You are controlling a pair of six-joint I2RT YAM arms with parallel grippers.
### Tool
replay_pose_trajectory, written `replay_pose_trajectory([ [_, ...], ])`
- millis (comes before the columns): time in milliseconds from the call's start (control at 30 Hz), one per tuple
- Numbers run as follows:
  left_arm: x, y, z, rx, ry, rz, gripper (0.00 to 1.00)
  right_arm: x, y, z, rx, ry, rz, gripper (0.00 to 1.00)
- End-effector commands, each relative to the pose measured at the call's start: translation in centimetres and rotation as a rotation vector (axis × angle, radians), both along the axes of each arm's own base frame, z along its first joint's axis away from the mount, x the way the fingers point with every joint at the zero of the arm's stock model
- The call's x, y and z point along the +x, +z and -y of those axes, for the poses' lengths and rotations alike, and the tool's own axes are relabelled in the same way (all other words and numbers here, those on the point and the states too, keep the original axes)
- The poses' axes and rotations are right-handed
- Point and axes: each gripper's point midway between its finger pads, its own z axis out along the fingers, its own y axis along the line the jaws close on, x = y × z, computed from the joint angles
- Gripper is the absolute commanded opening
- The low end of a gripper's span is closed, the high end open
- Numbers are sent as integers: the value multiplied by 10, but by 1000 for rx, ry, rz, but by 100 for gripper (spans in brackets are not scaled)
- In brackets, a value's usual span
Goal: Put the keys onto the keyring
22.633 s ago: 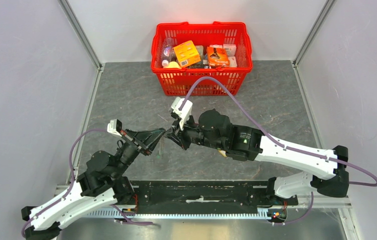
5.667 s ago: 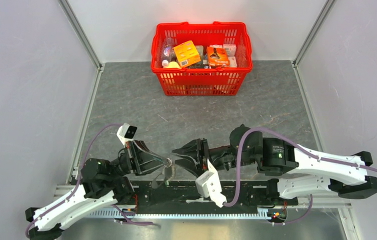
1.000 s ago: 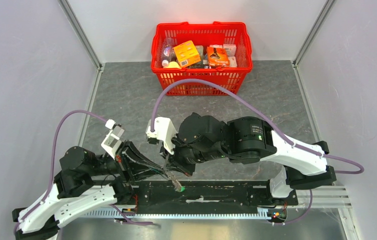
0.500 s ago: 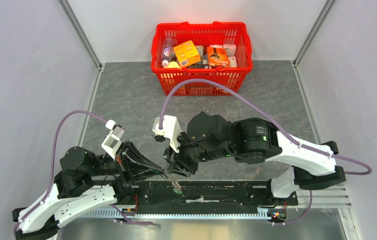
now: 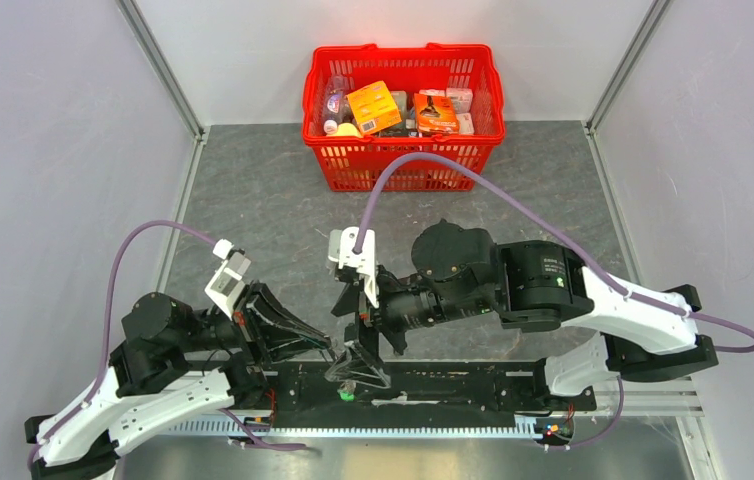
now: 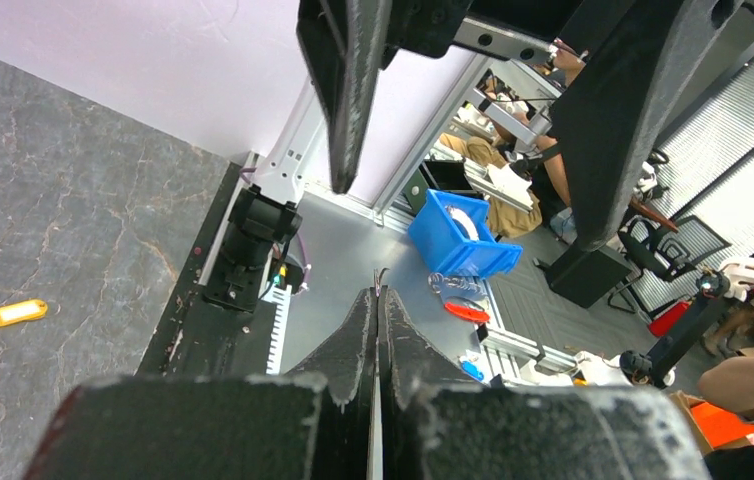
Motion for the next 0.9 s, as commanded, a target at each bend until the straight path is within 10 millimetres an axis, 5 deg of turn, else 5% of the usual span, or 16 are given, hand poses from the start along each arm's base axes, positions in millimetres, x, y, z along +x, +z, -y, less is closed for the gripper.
replay_pose_trajectory([
  [0, 0, 14, -2, -55, 7, 48, 2, 19, 11, 11, 59, -117, 33, 97],
  [167, 1, 12, -3, -58, 19, 48, 2, 90, -27, 45, -18, -553, 99, 97],
  [300, 5, 13, -4, -71, 42, 46, 2, 120, -59, 83, -54, -792, -93, 97],
  [500, 14, 5, 3, -47, 71, 24, 2, 147, -142, 143, -322, -972, -19, 97],
  [867, 20, -5, 10, -45, 76, 1, 2, 180, -281, 199, -623, -1226, -145, 94],
])
